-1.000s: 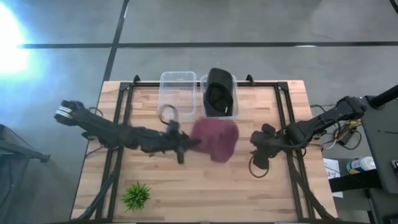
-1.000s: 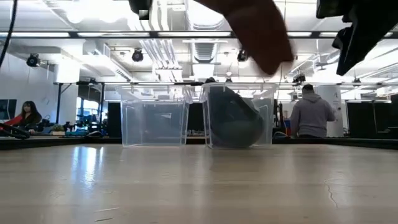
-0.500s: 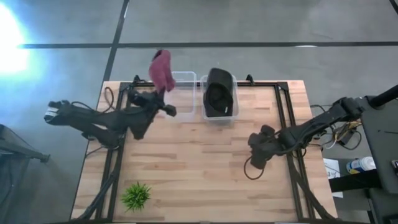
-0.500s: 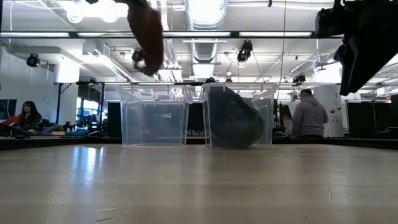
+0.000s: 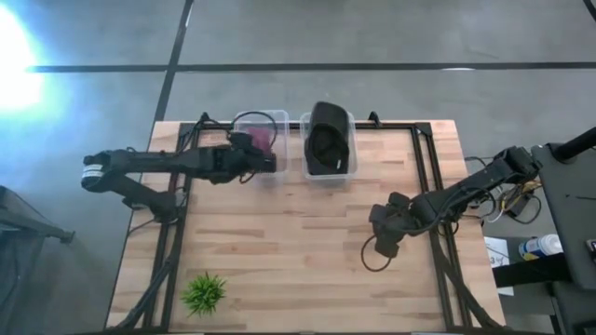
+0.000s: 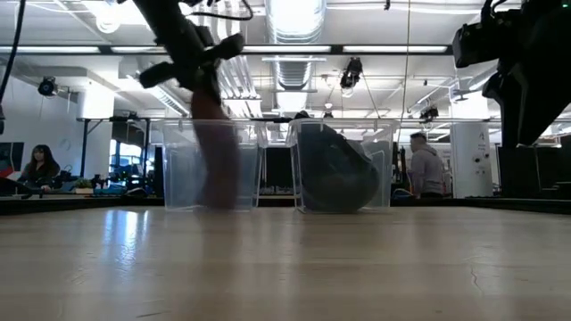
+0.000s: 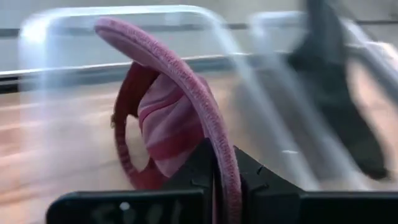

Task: Pick & Place hat
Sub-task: Put the pink cap into the left transparent bin, then return to Home Position

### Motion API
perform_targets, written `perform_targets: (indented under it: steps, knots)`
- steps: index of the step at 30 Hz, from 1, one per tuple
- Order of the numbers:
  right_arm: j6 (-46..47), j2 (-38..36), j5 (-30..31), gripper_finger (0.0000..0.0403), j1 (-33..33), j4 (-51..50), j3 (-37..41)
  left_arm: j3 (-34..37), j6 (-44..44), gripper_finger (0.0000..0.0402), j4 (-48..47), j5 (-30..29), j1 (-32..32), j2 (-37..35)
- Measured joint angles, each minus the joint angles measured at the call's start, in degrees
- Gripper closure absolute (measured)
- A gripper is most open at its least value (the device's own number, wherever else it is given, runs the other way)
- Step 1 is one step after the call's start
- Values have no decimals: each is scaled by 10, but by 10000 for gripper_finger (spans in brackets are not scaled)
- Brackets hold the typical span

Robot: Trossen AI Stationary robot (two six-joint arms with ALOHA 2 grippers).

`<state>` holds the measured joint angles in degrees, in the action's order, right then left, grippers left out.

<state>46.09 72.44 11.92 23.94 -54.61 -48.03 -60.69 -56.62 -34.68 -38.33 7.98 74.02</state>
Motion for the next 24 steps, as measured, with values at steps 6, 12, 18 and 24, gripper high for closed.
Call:
perform_targets:
  steps: [6,12,18,24]
  knots:
    - [3,0,0,170,0,1,0,-5,54,367,80,16,15,9]
    - [8,-1,-5,170,0,1,0,-6,52,329,76,10,14,2]
    - [-19,-33,-30,170,0,60,0,-36,62,308,77,67,13,-33]
    - [-129,-121,12,170,-33,151,-31,-76,186,309,94,74,-37,-102]
